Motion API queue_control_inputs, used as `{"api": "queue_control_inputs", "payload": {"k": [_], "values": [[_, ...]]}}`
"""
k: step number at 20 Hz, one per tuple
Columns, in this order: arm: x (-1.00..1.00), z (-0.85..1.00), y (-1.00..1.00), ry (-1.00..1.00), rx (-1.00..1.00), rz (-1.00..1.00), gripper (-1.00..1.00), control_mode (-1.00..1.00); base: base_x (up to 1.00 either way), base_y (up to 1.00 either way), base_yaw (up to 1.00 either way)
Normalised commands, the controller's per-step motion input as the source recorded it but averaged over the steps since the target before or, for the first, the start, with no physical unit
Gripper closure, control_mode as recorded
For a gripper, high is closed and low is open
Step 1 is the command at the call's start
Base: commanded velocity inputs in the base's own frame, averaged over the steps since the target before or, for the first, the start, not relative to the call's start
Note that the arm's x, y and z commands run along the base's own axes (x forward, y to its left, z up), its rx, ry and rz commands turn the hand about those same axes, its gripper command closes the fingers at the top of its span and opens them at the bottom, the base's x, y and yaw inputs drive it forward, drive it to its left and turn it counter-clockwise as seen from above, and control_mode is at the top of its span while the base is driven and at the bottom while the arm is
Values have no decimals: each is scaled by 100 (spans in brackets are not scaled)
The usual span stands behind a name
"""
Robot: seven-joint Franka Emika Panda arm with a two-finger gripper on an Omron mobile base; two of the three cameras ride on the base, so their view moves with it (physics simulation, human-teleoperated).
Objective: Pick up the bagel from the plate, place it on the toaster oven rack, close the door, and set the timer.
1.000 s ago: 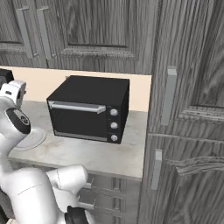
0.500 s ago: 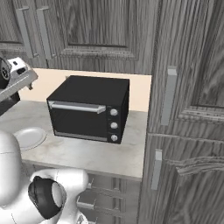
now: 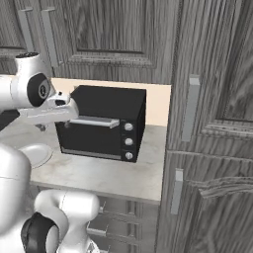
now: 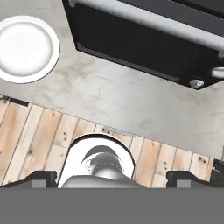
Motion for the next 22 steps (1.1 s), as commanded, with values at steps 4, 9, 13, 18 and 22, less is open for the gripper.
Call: {"api": "queue_control_inputs", "payload": {"k": [4, 9, 13, 18, 22], "values": [[-2, -63, -81, 0, 0, -39, -100, -100, 0, 0, 0], [0, -32, -68, 0, -4, -25, -100, -100, 0, 0, 0], [4, -33, -62, -12, -9, -18, -100, -100, 0, 0, 0], [18, -37, -52, -21, -9, -11, -100, -100, 0, 0, 0], [21, -38, -51, -18, -4, -5, -100, -100, 0, 0, 0]]}}
